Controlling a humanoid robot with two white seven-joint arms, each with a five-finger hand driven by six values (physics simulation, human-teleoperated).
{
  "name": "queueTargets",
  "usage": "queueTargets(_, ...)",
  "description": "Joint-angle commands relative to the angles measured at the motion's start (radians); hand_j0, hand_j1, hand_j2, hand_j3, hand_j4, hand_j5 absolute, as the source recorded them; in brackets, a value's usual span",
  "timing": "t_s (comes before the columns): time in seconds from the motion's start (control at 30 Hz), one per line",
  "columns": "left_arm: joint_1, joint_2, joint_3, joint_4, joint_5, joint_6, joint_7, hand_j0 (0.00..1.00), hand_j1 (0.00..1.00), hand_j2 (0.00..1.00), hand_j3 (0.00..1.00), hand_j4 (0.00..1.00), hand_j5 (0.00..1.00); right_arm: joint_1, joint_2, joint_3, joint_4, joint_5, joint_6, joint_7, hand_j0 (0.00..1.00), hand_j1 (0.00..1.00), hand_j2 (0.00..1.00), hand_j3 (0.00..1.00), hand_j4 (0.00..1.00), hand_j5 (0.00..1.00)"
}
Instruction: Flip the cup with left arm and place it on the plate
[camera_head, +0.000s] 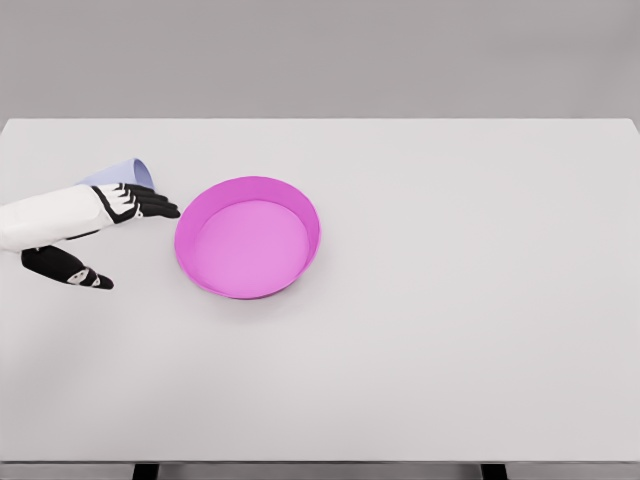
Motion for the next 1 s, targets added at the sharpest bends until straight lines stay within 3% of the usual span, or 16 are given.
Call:
queueTargets(0.0, 0.000, 0.002, 0.000, -0.001, 0.009, 0.002, 0.000, 1.00, 1.00, 1.00, 1.00, 1.00, 1.00, 0.000, 0.000, -0.015, 0.002, -0.006, 0.000, 0.013, 1.00, 1.00, 1.00, 1.00, 1.00, 1.00)
queueTargets(0.1, -0.008, 0.000, 0.002, 0.017, 0.035, 0.002, 0.000, 1.00, 1.00, 1.00, 1.00, 1.00, 1.00, 0.006, 0.000, -0.021, 0.001, -0.003, 0.000, 0.014, 1.00, 1.00, 1.00, 1.00, 1.00, 1.00)
queueTargets(0.17, -0.077, -0.010, -0.003, 0.061, 0.176, 0.002, 0.000, 1.00, 1.00, 1.00, 1.00, 1.00, 1.00, 0.006, 0.000, -0.021, 0.001, -0.003, 0.000, 0.014, 1.00, 1.00, 1.00, 1.00, 1.00, 1.00)
queueTargets(0.2, -0.080, -0.010, 0.000, 0.072, 0.190, 0.002, 0.000, 1.00, 1.00, 1.00, 1.00, 1.00, 1.00, 0.006, 0.000, -0.021, 0.001, -0.003, 0.000, 0.013, 1.00, 1.00, 1.00, 1.00, 1.00, 1.00)
queueTargets(0.27, -0.083, -0.026, -0.009, 0.129, 0.189, 0.002, 0.000, 1.00, 1.00, 1.00, 1.00, 1.00, 1.00, 0.006, 0.000, -0.022, 0.001, -0.003, 0.000, 0.014, 1.00, 1.00, 1.00, 1.00, 1.00, 1.00)
queueTargets(0.33, -0.081, -0.038, -0.015, 0.130, 0.187, 0.002, 0.000, 1.00, 1.00, 1.00, 1.00, 1.00, 1.00, 0.006, 0.000, -0.021, 0.001, -0.003, 0.000, 0.013, 1.00, 1.00, 1.00, 1.00, 1.00, 1.00)
queueTargets(0.43, -0.072, -0.138, -0.026, 0.130, 0.192, 0.002, 0.003, 1.00, 1.00, 1.00, 1.00, 1.00, 1.00, 0.006, 0.000, -0.022, 0.001, -0.003, 0.000, 0.014, 1.00, 1.00, 1.00, 1.00, 1.00, 1.00)
queueTargets(0.57, -0.064, -0.159, -0.021, 0.118, 0.193, 0.182, 0.063, 1.00, 1.00, 1.00, 1.00, 1.00, 1.00, 0.006, 0.000, -0.022, 0.001, -0.003, 0.000, 0.014, 1.00, 1.00, 1.00, 1.00, 1.00, 1.00)
queueTargets(0.7, -0.072, -0.156, -0.018, 0.158, 0.169, 0.236, 0.068, 1.00, 1.00, 1.00, 1.00, 1.00, 1.00, 0.006, 0.000, -0.021, 0.001, -0.003, 0.000, 0.013, 1.00, 1.00, 1.00, 1.00, 1.00, 1.00)
queueTargets(0.77, -0.081, -0.164, -0.017, 0.189, 0.158, 0.409, 0.089, 1.00, 1.00, 1.00, 1.00, 1.00, 1.00, 0.006, 0.000, -0.021, 0.001, -0.003, 0.000, 0.013, 1.00, 1.00, 1.00, 1.00, 1.00, 1.00)
queueTargets(0.83, -0.083, -0.165, -0.020, 0.175, 0.074, 0.561, 0.151, 1.00, 1.00, 1.00, 1.00, 1.00, 1.00, 0.006, 0.000, -0.021, 0.001, -0.003, 0.000, 0.014, 1.00, 1.00, 1.00, 1.00, 1.00, 1.00)
queueTargets(0.9, -0.086, -0.167, -0.014, 0.161, -0.044, 0.575, 0.151, 1.00, 1.00, 1.00, 1.00, 1.00, 1.00, 0.006, 0.000, -0.022, 0.001, -0.003, 0.000, 0.014, 1.00, 1.00, 1.00, 1.00, 1.00, 1.00)
queueTargets(0.97, -0.109, -0.167, -0.018, 0.166, -0.057, 0.579, 0.151, 1.00, 1.00, 1.00, 1.00, 1.00, 1.00, 0.006, 0.000, -0.022, 0.001, -0.003, 0.000, 0.014, 1.00, 1.00, 1.00, 1.00, 1.00, 1.00)
